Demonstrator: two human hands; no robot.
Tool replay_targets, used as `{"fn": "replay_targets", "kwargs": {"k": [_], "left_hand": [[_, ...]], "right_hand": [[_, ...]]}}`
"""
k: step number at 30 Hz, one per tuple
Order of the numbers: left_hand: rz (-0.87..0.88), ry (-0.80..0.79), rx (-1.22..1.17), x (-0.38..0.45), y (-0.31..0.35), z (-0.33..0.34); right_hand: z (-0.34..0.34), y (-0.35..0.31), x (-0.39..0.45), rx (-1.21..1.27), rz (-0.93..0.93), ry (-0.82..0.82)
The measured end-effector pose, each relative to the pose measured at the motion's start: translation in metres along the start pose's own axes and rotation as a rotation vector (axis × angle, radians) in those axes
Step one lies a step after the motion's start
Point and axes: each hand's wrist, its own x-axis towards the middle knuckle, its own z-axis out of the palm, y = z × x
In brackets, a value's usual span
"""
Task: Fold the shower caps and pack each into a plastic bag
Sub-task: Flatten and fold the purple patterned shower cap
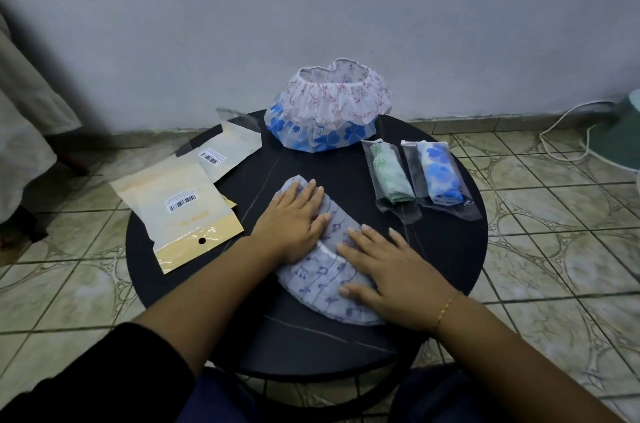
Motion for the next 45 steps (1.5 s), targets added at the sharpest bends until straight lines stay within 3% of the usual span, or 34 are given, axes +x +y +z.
{"fn": "replay_targets", "kwargs": {"k": [19,21,26,30,36,40,43,45], "left_hand": [[-0.091,-0.068,0.015,0.01,-0.001,-0.004],[-0.079,-0.03,0.046,0.011,-0.001,-0.006],[-0.041,0.245,0.029,-0.017,0.011,-0.007],[0.027,0.151,-0.033,-0.059,0.021,0.008],[0.036,0.011,0.022,-0.061,0.006,0.016],[0.128,-0.018,0.079,-0.054,-0.004,0.012],[0.171,0.072,0.15,-0.053,-0.008,0.009],[0.243,0.26,0.21,-0.058,-0.004,0.005]], "right_hand": [[0.014,-0.008,-0.003,-0.039,0.093,0.027],[0.016,-0.016,-0.001,-0.002,0.137,0.051],[0.026,-0.032,0.006,0.038,0.239,0.107],[0.03,-0.041,0.012,0.044,0.279,0.146],[0.02,-0.037,-0.003,0.419,0.103,0.233],[0.024,-0.029,-0.027,0.279,-0.071,0.156],[0.025,-0.027,-0.042,0.245,-0.112,0.159],[0.026,-0.028,-0.05,0.283,-0.122,0.206]]}}
